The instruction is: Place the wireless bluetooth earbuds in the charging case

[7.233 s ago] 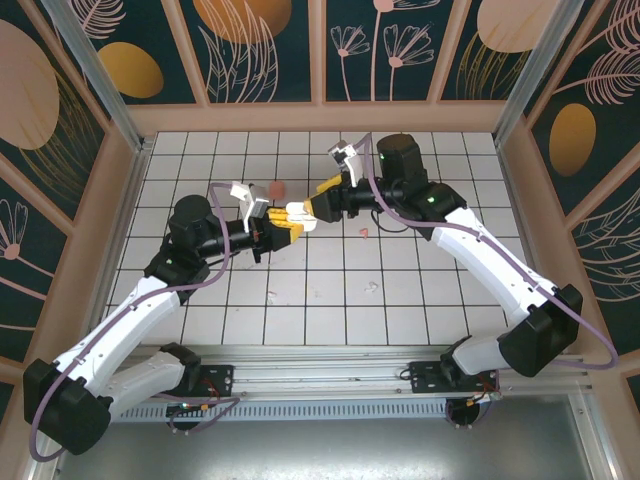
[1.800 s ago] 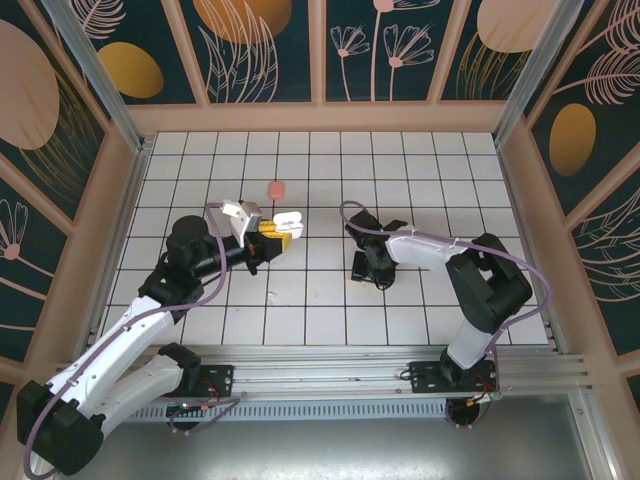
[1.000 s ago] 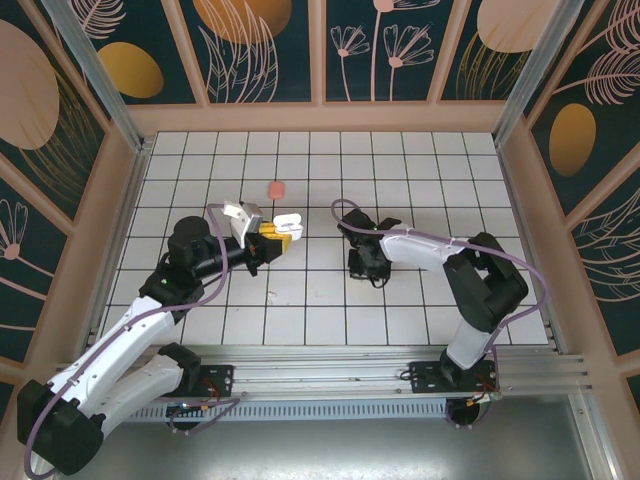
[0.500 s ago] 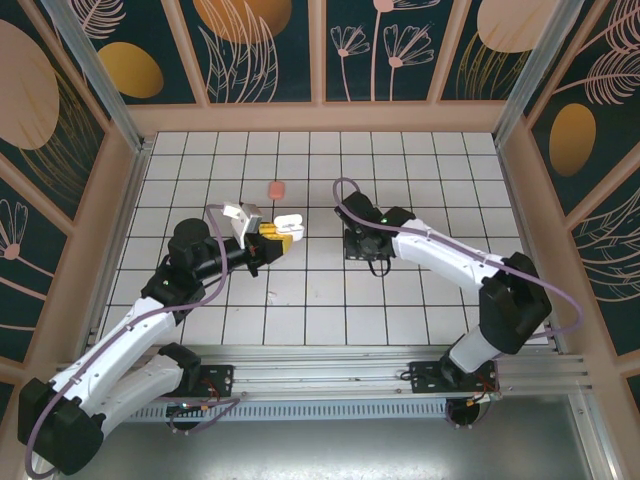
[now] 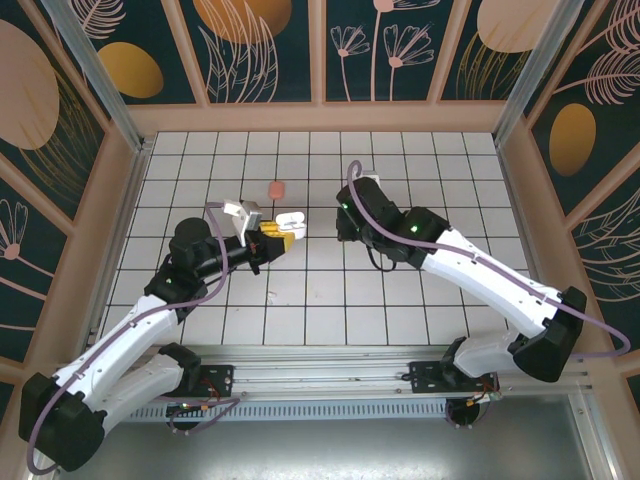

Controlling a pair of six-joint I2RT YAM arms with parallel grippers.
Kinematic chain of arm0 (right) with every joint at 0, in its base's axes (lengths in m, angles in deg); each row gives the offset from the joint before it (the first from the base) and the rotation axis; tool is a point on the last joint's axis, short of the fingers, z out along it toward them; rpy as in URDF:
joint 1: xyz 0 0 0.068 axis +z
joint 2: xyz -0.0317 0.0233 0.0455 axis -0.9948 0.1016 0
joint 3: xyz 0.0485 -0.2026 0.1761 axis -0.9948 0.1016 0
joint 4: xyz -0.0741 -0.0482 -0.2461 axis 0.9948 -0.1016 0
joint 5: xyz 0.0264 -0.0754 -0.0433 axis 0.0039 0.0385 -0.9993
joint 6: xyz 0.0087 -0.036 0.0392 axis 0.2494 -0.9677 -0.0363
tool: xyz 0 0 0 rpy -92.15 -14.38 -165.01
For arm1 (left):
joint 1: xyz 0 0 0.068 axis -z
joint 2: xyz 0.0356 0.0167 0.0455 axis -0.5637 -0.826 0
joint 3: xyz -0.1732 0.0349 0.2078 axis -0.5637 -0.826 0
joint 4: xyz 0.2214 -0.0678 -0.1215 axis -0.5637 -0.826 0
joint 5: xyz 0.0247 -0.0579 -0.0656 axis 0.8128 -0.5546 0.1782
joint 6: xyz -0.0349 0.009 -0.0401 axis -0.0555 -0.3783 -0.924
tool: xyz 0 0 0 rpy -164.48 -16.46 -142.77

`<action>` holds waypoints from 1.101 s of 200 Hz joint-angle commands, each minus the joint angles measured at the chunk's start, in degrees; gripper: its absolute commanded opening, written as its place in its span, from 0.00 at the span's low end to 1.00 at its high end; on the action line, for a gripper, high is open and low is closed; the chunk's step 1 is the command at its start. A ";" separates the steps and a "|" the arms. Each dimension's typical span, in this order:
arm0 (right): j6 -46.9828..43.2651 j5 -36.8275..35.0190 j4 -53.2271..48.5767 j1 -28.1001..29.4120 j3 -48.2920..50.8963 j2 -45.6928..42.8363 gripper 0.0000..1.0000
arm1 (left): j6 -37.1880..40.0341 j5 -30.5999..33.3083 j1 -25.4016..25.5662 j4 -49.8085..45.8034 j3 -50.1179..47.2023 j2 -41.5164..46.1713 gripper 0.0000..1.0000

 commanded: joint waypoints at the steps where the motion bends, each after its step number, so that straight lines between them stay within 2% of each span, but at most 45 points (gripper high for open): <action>1: -5.44 -5.27 3.28 3.05 -2.23 -1.29 0.13 | -0.80 -1.22 0.24 3.68 -0.30 -0.33 0.00; 61: -14.35 -1.76 12.65 6.55 -2.22 -1.77 0.13 | -0.76 -1.84 0.24 3.60 0.24 -0.84 0.00; 144: -17.40 1.07 8.78 8.00 -8.47 4.08 0.14 | -0.51 -1.72 0.25 3.62 -0.27 -1.16 0.00; 220: -17.07 1.91 6.70 8.43 -8.27 5.98 0.14 | -0.46 -1.54 0.27 3.56 0.17 -1.28 0.00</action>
